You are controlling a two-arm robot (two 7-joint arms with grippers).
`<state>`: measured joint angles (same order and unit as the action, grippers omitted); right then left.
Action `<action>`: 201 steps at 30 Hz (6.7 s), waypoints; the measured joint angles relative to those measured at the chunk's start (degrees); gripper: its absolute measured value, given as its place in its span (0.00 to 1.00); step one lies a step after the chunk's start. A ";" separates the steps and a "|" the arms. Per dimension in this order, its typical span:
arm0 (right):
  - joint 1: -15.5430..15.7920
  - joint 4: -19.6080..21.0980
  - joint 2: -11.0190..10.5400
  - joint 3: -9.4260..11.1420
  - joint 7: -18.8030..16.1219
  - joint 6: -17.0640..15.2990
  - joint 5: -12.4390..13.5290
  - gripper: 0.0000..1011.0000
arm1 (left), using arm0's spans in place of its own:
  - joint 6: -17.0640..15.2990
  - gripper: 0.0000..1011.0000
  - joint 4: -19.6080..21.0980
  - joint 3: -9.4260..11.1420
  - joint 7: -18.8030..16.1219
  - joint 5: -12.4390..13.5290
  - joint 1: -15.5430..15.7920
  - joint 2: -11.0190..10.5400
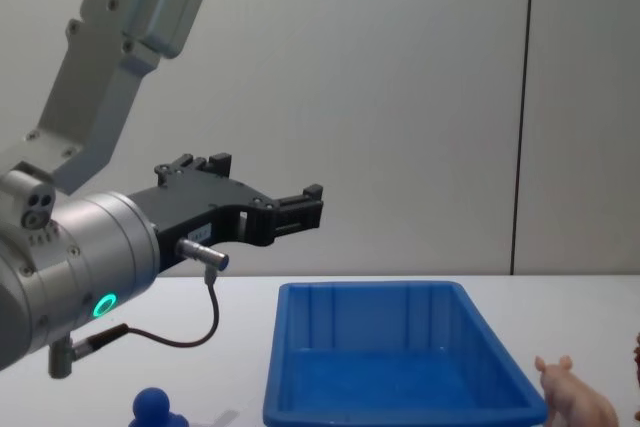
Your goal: Pick up the two dolls from the table and place them into the box.
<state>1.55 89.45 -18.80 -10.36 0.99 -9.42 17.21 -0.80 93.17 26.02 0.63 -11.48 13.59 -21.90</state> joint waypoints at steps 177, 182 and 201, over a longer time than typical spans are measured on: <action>-5.28 1.37 5.38 -3.48 -11.98 6.11 -6.65 0.37 | 0.00 0.99 0.00 0.00 0.00 0.00 0.00 0.00; -6.59 1.78 6.07 -3.93 -14.89 6.52 -6.64 0.37 | 0.00 0.99 0.00 0.00 0.00 0.00 0.00 0.00; -10.85 -3.40 9.15 -5.58 -18.75 4.60 -6.50 0.79 | 0.00 0.99 0.00 0.00 0.00 0.00 0.00 0.00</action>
<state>-9.30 86.05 -9.66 -15.94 -17.75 -4.82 10.71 -0.79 93.17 26.03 0.62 -11.48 13.59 -21.89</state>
